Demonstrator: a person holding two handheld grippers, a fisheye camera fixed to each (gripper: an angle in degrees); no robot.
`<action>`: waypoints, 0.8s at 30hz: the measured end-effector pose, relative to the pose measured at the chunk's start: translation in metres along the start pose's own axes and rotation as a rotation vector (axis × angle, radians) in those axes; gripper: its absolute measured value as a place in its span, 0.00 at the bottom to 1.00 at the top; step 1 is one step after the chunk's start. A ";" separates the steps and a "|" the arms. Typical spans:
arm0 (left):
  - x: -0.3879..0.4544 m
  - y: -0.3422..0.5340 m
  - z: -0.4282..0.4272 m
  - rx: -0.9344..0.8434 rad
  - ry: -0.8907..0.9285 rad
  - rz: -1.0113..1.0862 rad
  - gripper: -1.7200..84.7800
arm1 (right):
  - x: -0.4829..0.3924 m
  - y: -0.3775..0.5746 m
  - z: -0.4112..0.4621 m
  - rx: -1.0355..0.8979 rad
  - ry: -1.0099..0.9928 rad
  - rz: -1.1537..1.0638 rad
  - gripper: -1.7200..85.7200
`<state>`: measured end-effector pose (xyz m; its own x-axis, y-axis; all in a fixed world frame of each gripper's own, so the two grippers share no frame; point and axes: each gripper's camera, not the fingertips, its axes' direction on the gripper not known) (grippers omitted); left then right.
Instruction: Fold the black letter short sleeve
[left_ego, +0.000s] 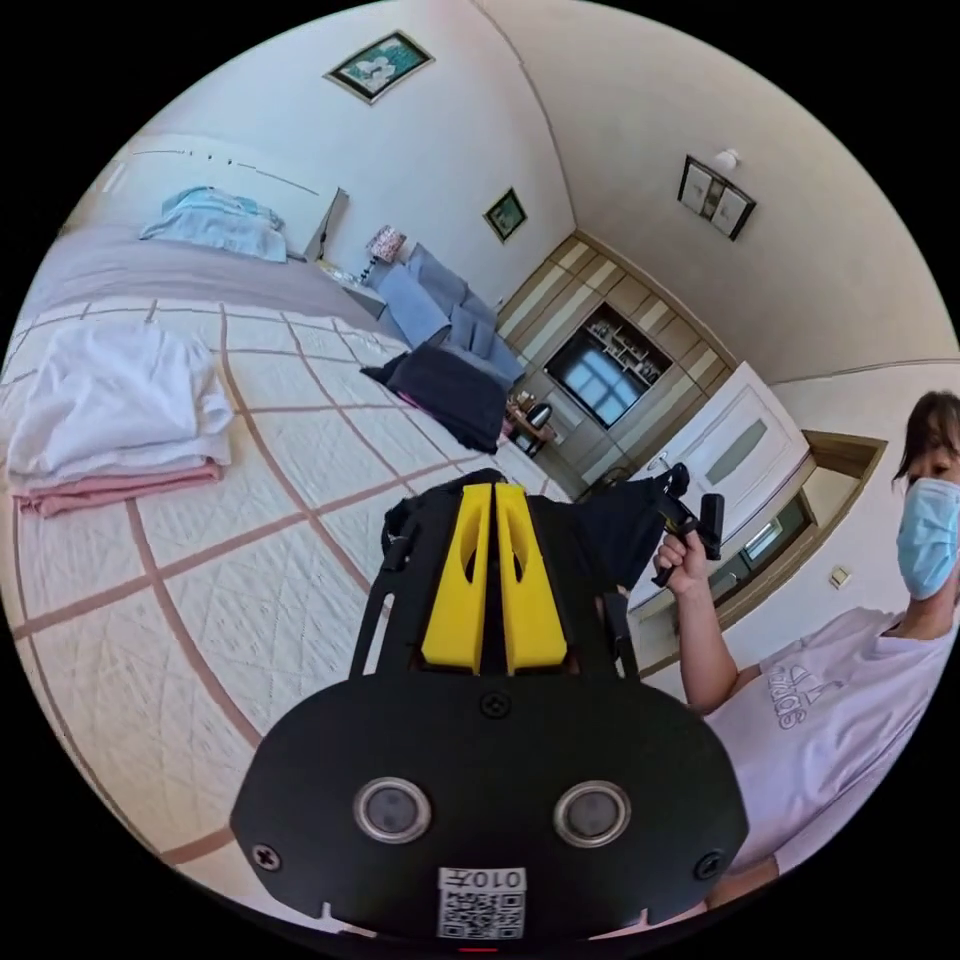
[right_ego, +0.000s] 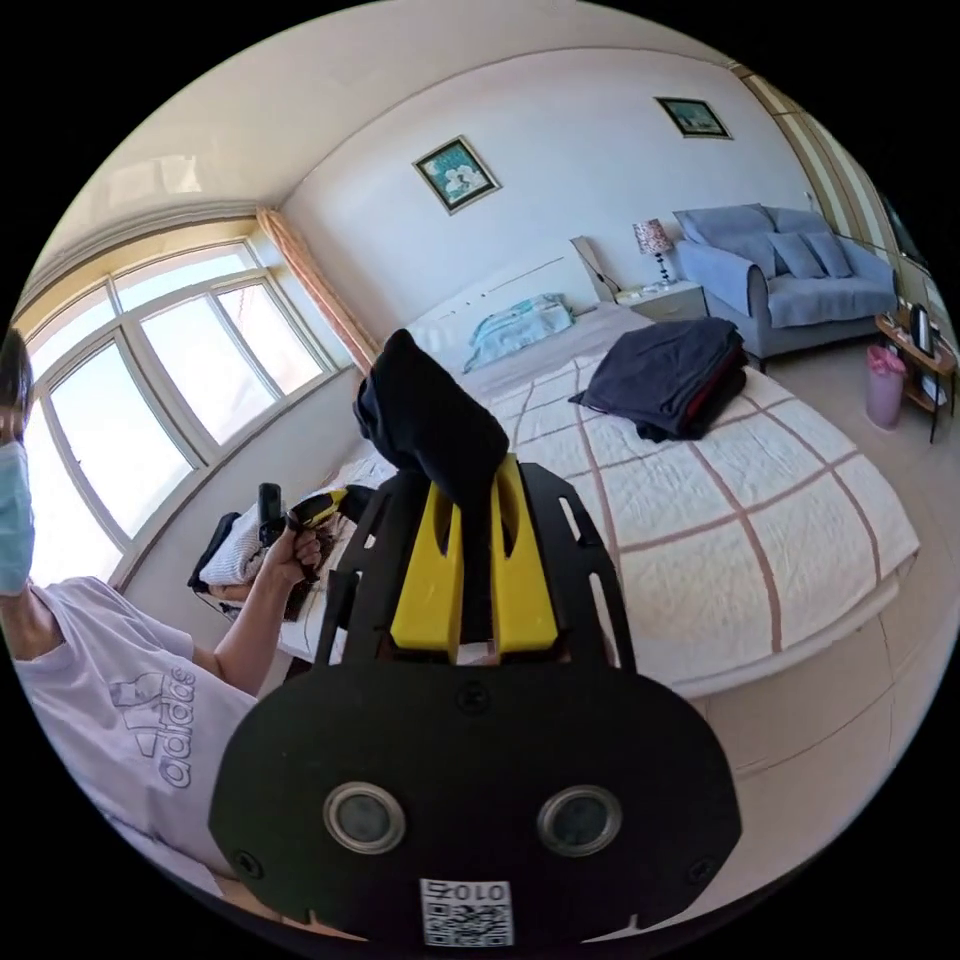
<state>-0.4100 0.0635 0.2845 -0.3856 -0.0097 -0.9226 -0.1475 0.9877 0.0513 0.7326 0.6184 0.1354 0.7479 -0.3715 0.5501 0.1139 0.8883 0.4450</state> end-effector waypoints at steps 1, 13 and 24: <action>0.004 -0.004 -0.012 0.020 -0.006 0.010 0.02 | -0.004 -0.009 -0.005 0.029 -0.027 0.006 0.09; -0.003 -0.095 -0.037 0.026 -0.062 0.035 0.02 | 0.098 0.020 0.061 -0.238 0.445 0.243 0.15; 0.007 -0.098 -0.020 0.051 -0.022 0.094 0.02 | -0.060 0.121 0.198 -0.417 0.377 -0.228 0.19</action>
<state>-0.4167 -0.0362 0.2809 -0.3754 0.0865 -0.9228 -0.0644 0.9908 0.1190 0.5724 0.6946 0.2958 0.8460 -0.5115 0.1507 0.4884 0.8567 0.1661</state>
